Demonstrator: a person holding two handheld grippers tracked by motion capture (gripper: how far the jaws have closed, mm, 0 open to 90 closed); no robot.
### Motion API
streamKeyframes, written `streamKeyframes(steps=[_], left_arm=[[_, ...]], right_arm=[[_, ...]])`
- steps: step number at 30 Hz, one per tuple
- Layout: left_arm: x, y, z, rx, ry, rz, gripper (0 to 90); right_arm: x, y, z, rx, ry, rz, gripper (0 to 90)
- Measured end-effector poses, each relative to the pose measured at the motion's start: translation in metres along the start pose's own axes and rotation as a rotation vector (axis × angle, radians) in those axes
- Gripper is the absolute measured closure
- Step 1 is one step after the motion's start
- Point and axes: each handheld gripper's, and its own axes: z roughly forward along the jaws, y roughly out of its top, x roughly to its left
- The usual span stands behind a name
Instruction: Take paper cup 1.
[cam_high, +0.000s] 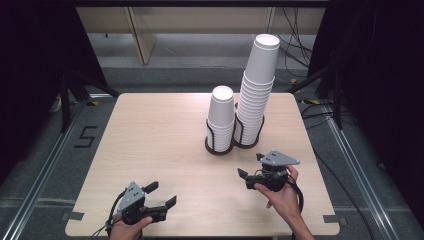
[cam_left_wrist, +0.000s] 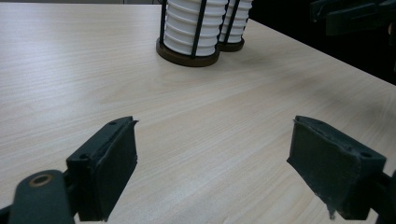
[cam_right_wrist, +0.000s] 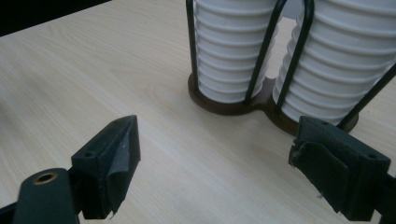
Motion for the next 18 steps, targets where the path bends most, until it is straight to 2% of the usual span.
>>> streamKeyframes(steps=[1,3,4,6,8,9,11,13,16,18], left_arm=[[0.0,0.0,0.0,-0.001,0.0,0.0,14.6],[0.0,0.0,0.0,-0.002,0.001,-0.001,14.6],[0.0,0.0,0.0,-0.002,0.001,-0.002,14.6],[0.0,-0.001,0.001,-0.006,-0.008,0.003,14.6],[-0.001,0.0,0.0,-0.003,-0.004,0.005,14.6],[0.0,0.0,0.0,-0.002,-0.002,0.007,14.6],[0.0,-0.001,0.001,-0.008,-0.009,0.005,14.6],[0.0,-0.001,0.001,-0.009,-0.01,0.002,14.6],[0.0,-0.001,0.001,-0.01,-0.01,0.001,14.6],[0.0,-0.001,0.001,-0.008,-0.008,0.003,14.6]], right_arm=[[0.001,0.003,0.0,0.011,0.005,0.004,16.2],[0.003,0.008,0.001,-0.004,0.005,0.015,16.2],[0.001,0.011,0.0,0.0,0.002,-0.005,16.2],[0.002,0.016,0.0,-0.01,0.004,0.011,16.2],[0.0,0.021,0.002,-0.028,0.01,-0.008,16.2],[0.001,0.023,0.001,-0.017,0.01,0.008,16.3],[0.001,0.028,0.002,-0.023,0.01,-0.01,16.3],[0.002,0.033,0.003,-0.035,0.012,0.003,16.6],[0.002,0.04,0.004,-0.048,0.012,-0.014,16.8],[0.003,0.045,0.005,-0.046,0.018,-0.001,16.9]])
